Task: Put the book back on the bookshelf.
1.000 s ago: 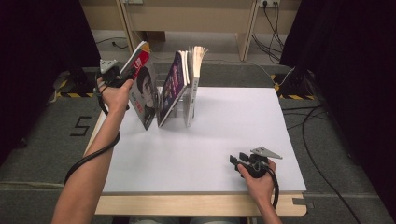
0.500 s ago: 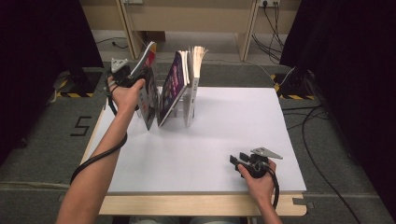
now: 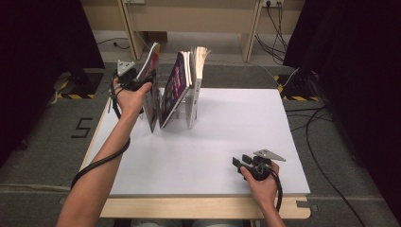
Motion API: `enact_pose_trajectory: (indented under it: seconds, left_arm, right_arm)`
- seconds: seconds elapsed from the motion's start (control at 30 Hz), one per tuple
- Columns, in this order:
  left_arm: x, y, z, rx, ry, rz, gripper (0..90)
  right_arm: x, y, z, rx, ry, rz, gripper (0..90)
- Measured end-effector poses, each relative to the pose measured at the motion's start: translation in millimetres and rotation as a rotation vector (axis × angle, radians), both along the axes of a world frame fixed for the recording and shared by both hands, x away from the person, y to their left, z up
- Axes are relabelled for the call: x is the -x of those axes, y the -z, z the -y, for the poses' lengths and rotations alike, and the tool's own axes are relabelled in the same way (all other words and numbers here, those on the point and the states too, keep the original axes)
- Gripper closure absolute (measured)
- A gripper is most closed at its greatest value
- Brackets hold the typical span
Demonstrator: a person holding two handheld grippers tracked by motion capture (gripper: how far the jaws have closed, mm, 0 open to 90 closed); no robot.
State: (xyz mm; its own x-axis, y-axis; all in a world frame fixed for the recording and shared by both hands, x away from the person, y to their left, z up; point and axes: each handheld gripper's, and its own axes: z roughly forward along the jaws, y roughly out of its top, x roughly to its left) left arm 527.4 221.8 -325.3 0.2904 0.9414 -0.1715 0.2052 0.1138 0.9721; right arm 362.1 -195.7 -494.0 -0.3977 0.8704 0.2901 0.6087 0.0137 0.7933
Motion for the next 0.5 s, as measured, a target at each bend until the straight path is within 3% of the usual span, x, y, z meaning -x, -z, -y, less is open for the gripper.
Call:
enact_pose_trajectory:
  seconds: [0.03,0.5]
  left_arm:
    - [0.8,-0.1,1.5,-0.016,0.001,0.006,59.2]
    - [8.1,-0.3,9.2,-0.026,0.025,0.008,44.9]
  right_arm:
    - [0.0,-0.1,0.2,0.003,-0.001,0.003,49.0]
    - [0.5,-0.5,0.1,0.001,0.000,0.005,49.0]
